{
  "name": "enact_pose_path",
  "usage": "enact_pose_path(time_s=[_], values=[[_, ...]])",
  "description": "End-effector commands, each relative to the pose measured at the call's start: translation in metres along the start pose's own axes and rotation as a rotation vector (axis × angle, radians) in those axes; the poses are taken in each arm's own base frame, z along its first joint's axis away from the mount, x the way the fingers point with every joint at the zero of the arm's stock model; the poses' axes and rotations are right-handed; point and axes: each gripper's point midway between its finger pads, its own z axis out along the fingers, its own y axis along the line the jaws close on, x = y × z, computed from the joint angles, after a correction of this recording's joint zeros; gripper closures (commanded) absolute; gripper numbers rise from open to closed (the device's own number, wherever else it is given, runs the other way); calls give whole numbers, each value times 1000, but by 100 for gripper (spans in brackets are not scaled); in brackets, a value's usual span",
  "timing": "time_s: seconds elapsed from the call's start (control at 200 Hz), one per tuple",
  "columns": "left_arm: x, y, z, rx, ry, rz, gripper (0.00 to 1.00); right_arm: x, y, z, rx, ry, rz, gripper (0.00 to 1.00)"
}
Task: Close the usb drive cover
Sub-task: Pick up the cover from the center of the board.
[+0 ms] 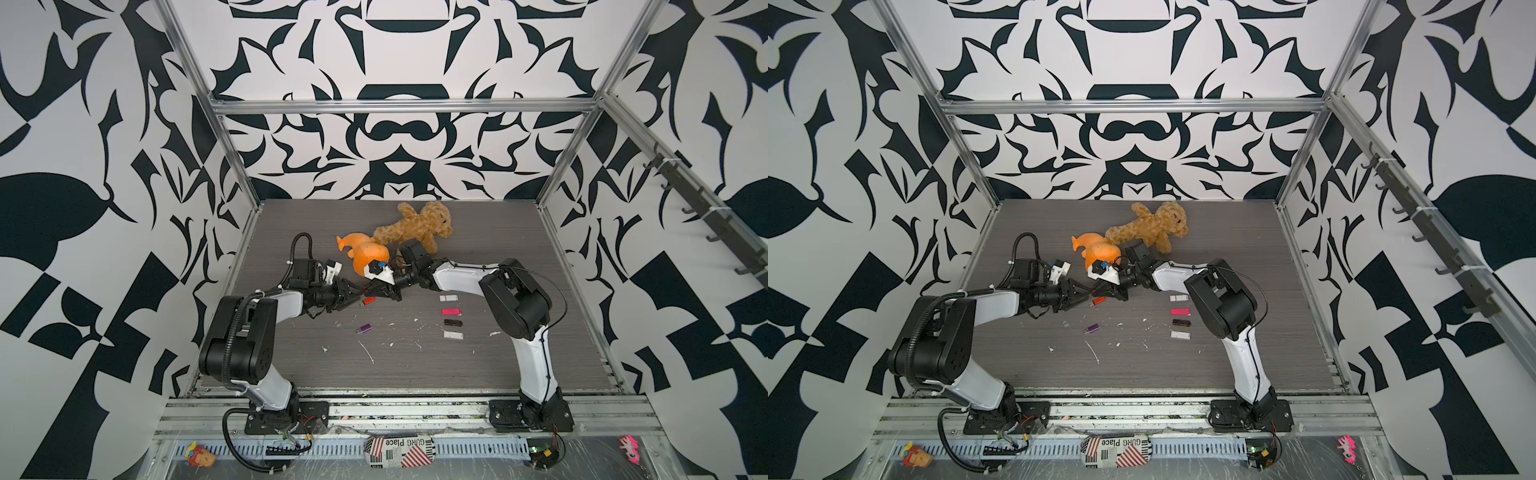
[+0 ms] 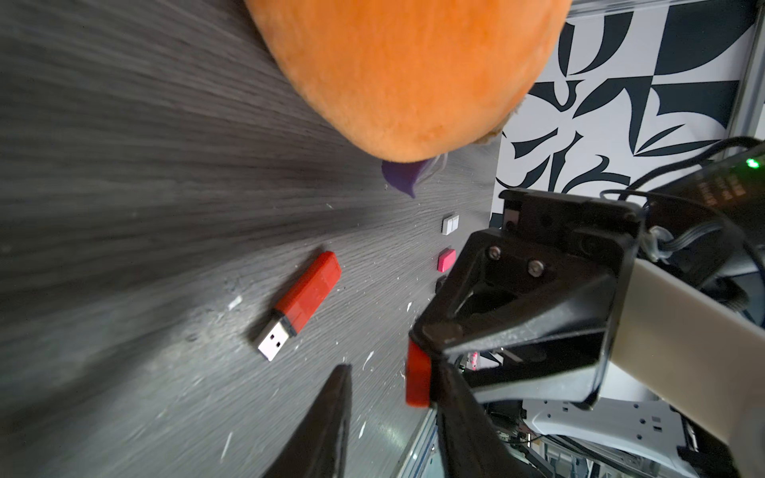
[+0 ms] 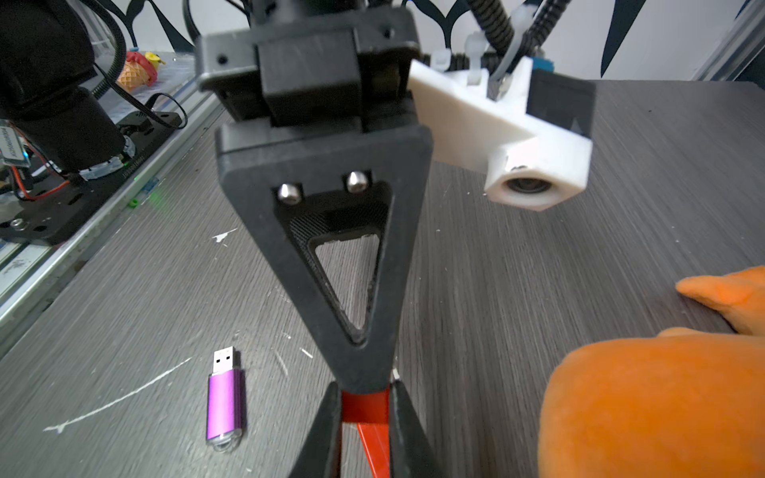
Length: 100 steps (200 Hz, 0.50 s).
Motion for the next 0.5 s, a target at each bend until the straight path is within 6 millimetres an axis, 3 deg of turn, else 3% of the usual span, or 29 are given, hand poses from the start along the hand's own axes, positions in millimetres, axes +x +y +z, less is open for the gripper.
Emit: enact_pose_path(time_s=[0.0, 0.495], values=[[0, -2, 4, 21, 10, -10, 64, -22, -1, -7, -1, -57, -25, 83], [-5, -6, 9, 58, 3, -30, 81, -23, -4, -4, -5, -80, 0, 83]])
